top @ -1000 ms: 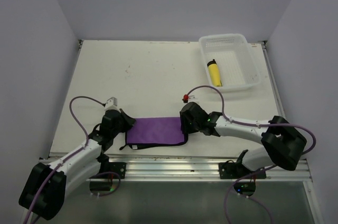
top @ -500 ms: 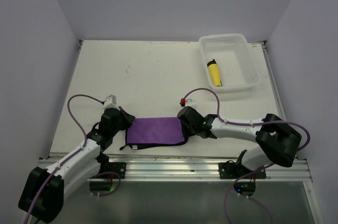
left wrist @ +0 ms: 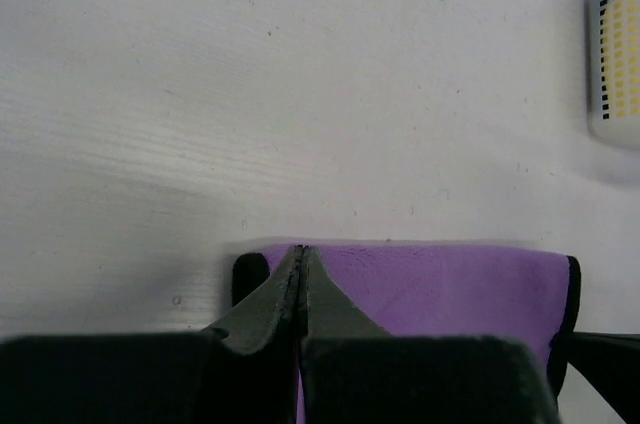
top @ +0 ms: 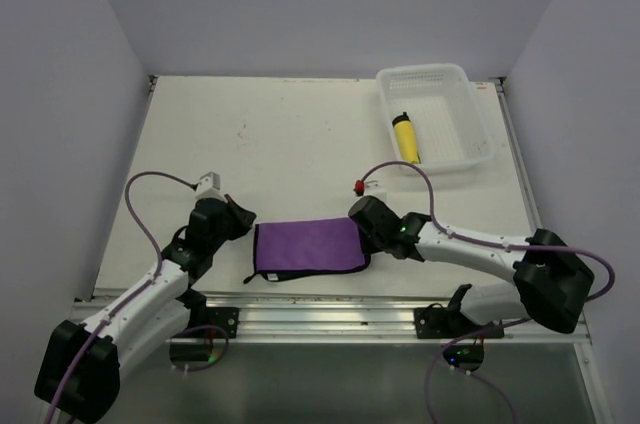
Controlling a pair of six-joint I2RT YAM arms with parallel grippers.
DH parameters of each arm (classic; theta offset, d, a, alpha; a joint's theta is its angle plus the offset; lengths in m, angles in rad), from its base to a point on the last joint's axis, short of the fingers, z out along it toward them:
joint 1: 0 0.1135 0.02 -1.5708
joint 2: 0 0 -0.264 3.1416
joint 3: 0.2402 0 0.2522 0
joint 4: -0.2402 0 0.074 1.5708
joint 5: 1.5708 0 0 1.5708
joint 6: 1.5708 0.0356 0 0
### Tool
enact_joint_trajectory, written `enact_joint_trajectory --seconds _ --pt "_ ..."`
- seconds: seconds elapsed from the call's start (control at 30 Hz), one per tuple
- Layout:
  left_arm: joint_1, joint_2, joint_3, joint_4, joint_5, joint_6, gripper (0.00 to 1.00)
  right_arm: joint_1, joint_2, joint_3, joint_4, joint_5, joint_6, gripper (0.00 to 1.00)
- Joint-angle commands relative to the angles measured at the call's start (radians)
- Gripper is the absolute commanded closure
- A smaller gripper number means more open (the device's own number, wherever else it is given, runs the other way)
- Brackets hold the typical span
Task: Roll the towels
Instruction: Fold the towel
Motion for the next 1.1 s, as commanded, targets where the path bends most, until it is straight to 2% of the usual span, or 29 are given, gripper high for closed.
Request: enact_joint_trajectory --seconds 0.0,0.2,0.37,0.57,0.73,1.07 --pt "-0.005 -0.009 0.051 -0.003 -0.019 0.043 1.0 -0.073 -0.101 -0.015 -0.067 0.031 -0.075 1.0" --pt "-0.005 0.01 0.067 -0.035 -0.008 0.054 1.0 -0.202 -0.223 -0.032 -0.119 -0.038 -0.175 1.0" --pt "-0.005 0.033 0.074 -0.022 0.01 0.061 1.0 -0.246 -0.209 0.029 -0.171 -0.092 -0.253 1.0" --pt "-0.005 0.044 0.077 -0.022 0.021 0.072 1.0 -0.244 -0.094 0.155 -0.171 -0.205 -0.284 1.0" --pt "-0.005 0.091 0.036 0.095 0.064 0.075 1.0 -0.239 -0.017 0.248 -0.142 -0.305 -0.273 1.0" --pt "-0.018 0.194 -0.018 0.182 0.067 0.057 1.0 -0.149 0.108 0.356 -0.11 -0.319 -0.24 1.0"
